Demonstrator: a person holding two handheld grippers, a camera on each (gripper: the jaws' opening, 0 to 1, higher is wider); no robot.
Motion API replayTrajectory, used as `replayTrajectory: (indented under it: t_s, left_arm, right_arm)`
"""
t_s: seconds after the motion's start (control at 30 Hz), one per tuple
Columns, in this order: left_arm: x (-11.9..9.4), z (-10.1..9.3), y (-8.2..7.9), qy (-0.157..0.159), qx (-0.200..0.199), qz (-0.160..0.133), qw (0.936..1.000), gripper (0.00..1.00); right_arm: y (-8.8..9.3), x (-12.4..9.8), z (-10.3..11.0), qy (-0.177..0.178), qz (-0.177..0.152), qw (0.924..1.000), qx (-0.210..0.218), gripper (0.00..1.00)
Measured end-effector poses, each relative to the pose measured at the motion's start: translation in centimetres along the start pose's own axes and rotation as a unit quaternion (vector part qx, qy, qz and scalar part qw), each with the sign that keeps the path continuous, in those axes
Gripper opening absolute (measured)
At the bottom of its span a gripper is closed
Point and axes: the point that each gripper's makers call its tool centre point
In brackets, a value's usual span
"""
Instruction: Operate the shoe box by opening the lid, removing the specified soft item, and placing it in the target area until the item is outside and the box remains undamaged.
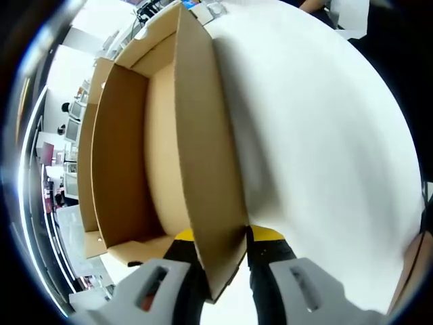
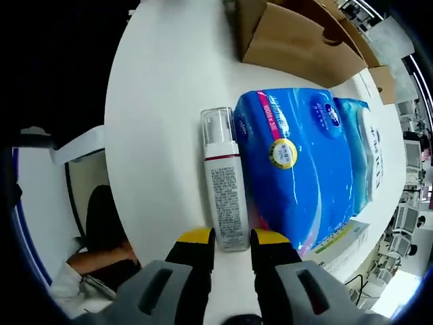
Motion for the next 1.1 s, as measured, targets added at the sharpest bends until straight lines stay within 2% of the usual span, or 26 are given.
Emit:
replayTrajectory:
  t_s: [0.17, 0.33, 0.6, 0.77, 0.93, 1.1]
  left_arm:
    - [0.0, 0.0, 0.0, 0.000, 0.001, 0.000, 1.0000, 0.20]
    - [0.0, 0.0, 0.1, -0.001, 0.002, 0.002, 1.0000, 0.20]
    - [0.0, 0.0, 0.0, -0.001, 0.001, 0.002, 1.0000, 0.20]
    - [-0.1, -0.1, 0.0, -0.001, 0.001, 0.000, 1.0000, 0.20]
    - [-0.1, 0.0, 0.0, -0.001, 0.000, 0.000, 1.0000, 0.20]
    - [-0.1, 0.0, 0.0, -0.001, 0.001, -0.002, 1.0000, 0.20]
  right_arm:
    - [-0.1, 0.0, -0.1, 0.011, 0.002, 0.9999, -0.008, 0.21]
    - [-0.1, -0.1, -0.1, 0.015, 0.001, 0.9999, 0.003, 0.21]
    - [0.0, -0.8, -0.3, 0.026, -0.007, 0.9985, 0.047, 0.24]
    - [-0.3, -1.4, -0.3, 0.032, -0.021, 0.9974, 0.061, 0.24]
    - [-1.2, -2.7, -0.2, 0.038, -0.051, 0.9946, 0.082, 0.25]
    - [-3.5, -4.5, -1.0, 0.047, -0.119, 0.9812, 0.145, 0.25]
Point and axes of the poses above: the point that each gripper's makers call its tool centre point, and the gripper's own axes: x roughly forward along the fingers, z roughly to its left, y roughly out of its underside, and after that the axes turned 5 degrees about -z, right-handed
